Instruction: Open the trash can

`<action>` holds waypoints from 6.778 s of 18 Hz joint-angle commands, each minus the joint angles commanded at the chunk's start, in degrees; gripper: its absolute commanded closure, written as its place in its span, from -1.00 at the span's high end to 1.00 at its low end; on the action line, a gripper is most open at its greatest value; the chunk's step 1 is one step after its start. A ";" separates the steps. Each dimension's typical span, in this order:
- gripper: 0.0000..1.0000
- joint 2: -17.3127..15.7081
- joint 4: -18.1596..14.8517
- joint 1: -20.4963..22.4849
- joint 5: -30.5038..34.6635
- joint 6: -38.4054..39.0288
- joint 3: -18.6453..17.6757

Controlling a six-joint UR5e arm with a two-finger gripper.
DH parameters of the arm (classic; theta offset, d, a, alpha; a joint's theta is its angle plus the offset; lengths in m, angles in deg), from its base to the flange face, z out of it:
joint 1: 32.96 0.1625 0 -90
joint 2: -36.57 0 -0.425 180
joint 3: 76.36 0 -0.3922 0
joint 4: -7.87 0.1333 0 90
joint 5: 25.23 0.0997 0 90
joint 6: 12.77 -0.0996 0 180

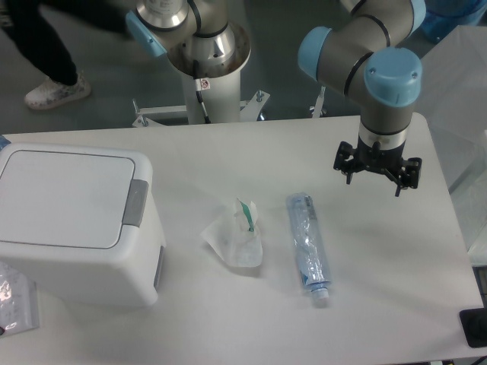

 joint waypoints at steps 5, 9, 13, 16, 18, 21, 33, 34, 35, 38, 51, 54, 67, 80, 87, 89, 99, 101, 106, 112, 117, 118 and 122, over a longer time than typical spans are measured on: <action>1.00 -0.70 0.09 -0.35 -0.79 -0.44 -0.09; 1.00 -0.62 0.26 -1.84 -2.80 0.17 -0.27; 1.00 -1.58 0.17 -4.30 -4.12 6.75 0.26; 1.00 -2.02 0.35 -4.92 -12.19 18.67 1.49; 1.00 -2.28 0.53 -6.06 -14.85 25.64 2.45; 1.00 -2.29 0.18 -9.74 -15.03 27.86 4.13; 1.00 -6.50 0.18 -13.53 -25.57 42.17 6.06; 1.00 -6.76 0.26 -13.71 -25.92 44.10 6.41; 1.00 -6.77 0.35 -14.23 -26.62 45.78 6.85; 1.00 -6.94 0.35 -15.55 -27.60 48.08 7.64; 1.00 -10.20 0.62 -16.79 -32.96 48.16 6.06; 1.00 -10.02 0.79 -16.79 -32.78 48.42 5.45; 1.00 -10.81 0.62 -19.95 -32.61 51.15 3.52; 1.00 -10.81 1.23 -20.57 -31.99 50.01 1.23; 1.00 -10.02 1.23 -20.92 -31.99 50.10 1.05; 1.00 -9.76 1.32 -20.92 -31.99 50.10 1.14; 1.00 -9.23 1.32 -21.27 -31.99 50.10 1.14; 1.00 -9.32 1.32 -21.27 -31.99 50.10 1.14; 1.00 -9.49 1.41 -21.27 -31.99 50.01 2.71; 1.00 -8.96 2.02 -19.87 -31.99 49.84 9.57; 1.00 -9.40 1.93 -14.96 -27.80 36.68 8.96; 1.00 -9.32 1.67 -13.90 -25.42 34.22 9.14; 1.00 -6.16 1.76 -10.12 -18.47 31.56 8.70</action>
